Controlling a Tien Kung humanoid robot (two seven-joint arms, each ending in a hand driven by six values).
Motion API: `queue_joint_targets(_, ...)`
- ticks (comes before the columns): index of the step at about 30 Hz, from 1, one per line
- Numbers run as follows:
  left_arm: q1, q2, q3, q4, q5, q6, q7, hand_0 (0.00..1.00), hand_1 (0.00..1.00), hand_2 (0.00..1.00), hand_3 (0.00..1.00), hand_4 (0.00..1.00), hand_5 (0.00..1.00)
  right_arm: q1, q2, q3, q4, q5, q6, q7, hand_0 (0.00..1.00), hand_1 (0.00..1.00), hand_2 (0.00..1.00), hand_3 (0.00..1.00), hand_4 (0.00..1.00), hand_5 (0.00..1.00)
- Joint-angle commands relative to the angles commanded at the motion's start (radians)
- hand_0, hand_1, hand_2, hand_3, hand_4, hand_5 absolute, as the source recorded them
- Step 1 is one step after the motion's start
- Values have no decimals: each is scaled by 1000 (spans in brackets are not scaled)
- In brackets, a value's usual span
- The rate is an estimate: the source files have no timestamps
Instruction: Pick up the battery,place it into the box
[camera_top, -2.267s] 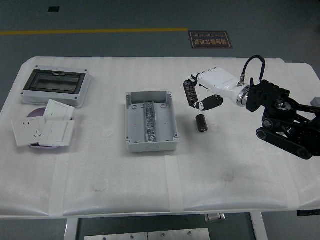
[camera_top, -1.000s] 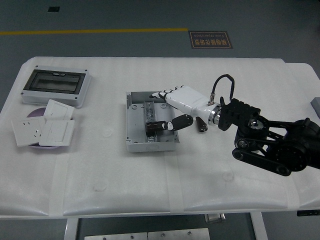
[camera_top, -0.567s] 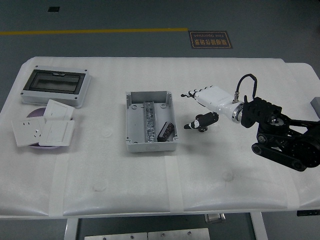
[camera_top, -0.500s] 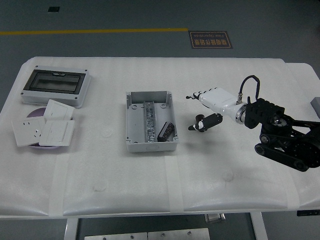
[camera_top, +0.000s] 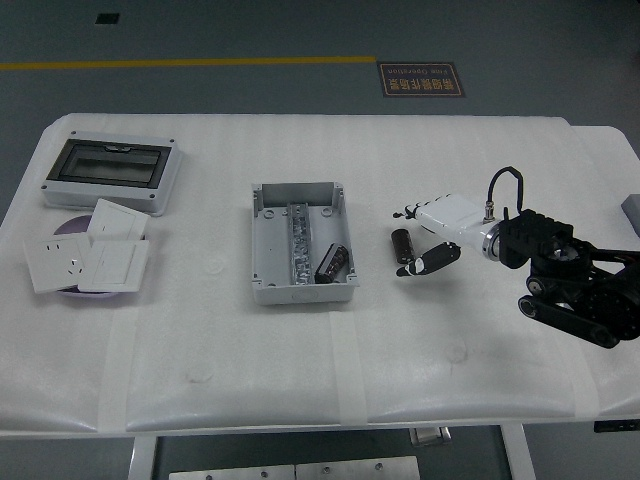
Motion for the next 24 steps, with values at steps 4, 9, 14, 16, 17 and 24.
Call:
queue_joint_targets(4,-1,-1,4,0,-10,2,-3,722,689,489,553,523,90,-1,2,2,-8,3,3,1,748,708,799,910,960,622)
queue_joint_targets(9,-2,0,0,0,-8,4,-5,722,689,490,555,526,89,-5,8,5,-18,1,3,4,743,702,789,903,958,620)
queue_joint_targets(14,-3,1,-5,0,-5,5,-6,722,689,490,555,526,89,-10,15,12,-25,-9,6,5,743,702,789,903,958,620)
queue_joint_targets(16,-4,2,1,0,-11,6,-8,721,689,489,554,529,95,-12,17,16,-27,-14,9,5,735,691,781,892,952,626)
queue_joint_targets(17,-4,2,3,0,-12,6,-9,721,689,489,554,529,95,-14,18,18,-28,-17,11,5,735,691,781,892,952,626)
queue_joint_targets(24,-4,2,6,0,-19,8,-12,721,688,489,555,532,96,-23,21,30,-35,-31,27,7,731,678,763,863,812,492)
